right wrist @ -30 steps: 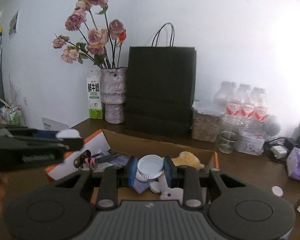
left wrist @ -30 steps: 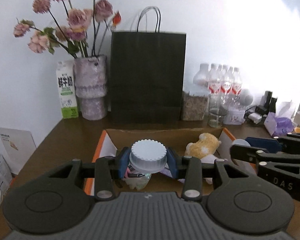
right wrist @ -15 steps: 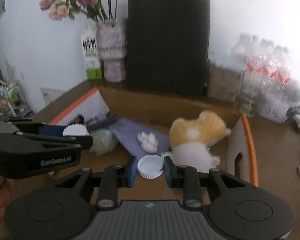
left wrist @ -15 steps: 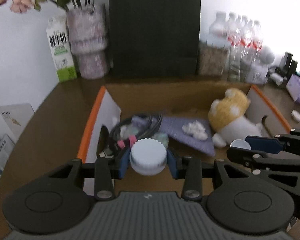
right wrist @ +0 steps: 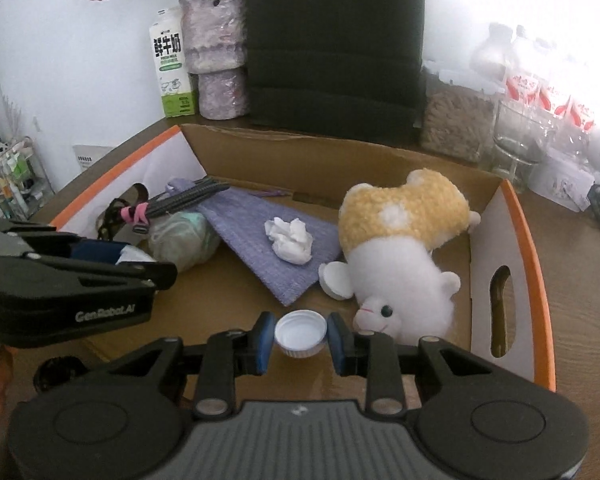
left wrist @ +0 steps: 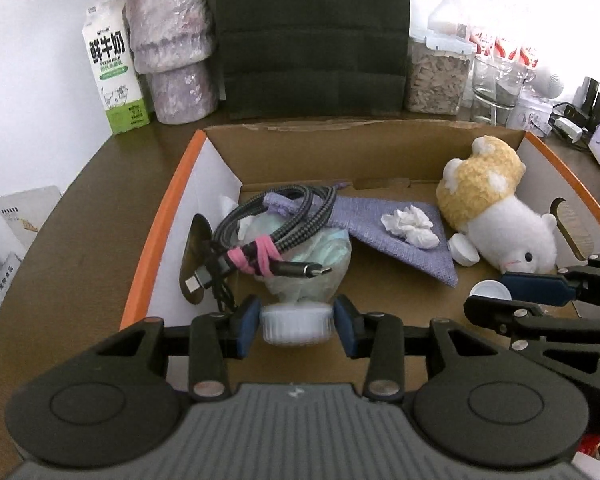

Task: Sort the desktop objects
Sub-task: 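Lower the bottle and caps into the box and open both grippers, then withdraw both grippers from the box toward the table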

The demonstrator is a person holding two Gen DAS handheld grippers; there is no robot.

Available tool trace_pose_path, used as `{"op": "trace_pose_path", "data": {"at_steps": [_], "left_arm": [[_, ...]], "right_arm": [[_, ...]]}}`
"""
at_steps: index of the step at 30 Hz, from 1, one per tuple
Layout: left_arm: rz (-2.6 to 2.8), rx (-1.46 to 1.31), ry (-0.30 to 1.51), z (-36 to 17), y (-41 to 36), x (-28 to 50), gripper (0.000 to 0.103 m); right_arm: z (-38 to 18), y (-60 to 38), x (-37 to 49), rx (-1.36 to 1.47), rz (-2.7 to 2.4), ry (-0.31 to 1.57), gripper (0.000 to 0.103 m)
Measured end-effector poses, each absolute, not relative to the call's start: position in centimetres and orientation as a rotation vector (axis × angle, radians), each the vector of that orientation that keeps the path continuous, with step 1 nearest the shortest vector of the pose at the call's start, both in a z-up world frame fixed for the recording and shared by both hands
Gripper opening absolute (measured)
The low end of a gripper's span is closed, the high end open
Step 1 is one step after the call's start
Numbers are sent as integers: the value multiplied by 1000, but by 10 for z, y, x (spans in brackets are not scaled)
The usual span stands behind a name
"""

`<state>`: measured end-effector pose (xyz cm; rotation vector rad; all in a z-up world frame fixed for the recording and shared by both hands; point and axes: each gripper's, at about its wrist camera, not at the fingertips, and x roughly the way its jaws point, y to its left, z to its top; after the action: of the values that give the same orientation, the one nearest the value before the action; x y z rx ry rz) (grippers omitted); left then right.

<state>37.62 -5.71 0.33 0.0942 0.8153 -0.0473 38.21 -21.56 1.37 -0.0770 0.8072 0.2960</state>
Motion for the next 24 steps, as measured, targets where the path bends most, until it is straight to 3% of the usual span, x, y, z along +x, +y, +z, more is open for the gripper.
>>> {"op": "trace_pose_path", "data": {"at_steps": [1,5,10,12,13,15,24], "left_arm": [[-49,100,810,4,-58,376,46],[-49,119,798,7,-62,374,52],[-22,137,757,14,-61,367,78],[-7,134,743,18,-58,363,87],[-12,126,738,20,-56,362,88],[1,110,727,25,-54,358,103],[8,104,635,52,-53,328,103]], "right_arm": [[14,-216,382,-76,295,806,30],[18,-218,381,-69,297,795,60],[29,-221,374,-75,276,758,80],[34,-225,372,-63,267,747,97],[36,-227,370,-51,266,741,99],[41,-230,367,-38,263,732,103],[63,-233,341,-45,258,675,103]]}}
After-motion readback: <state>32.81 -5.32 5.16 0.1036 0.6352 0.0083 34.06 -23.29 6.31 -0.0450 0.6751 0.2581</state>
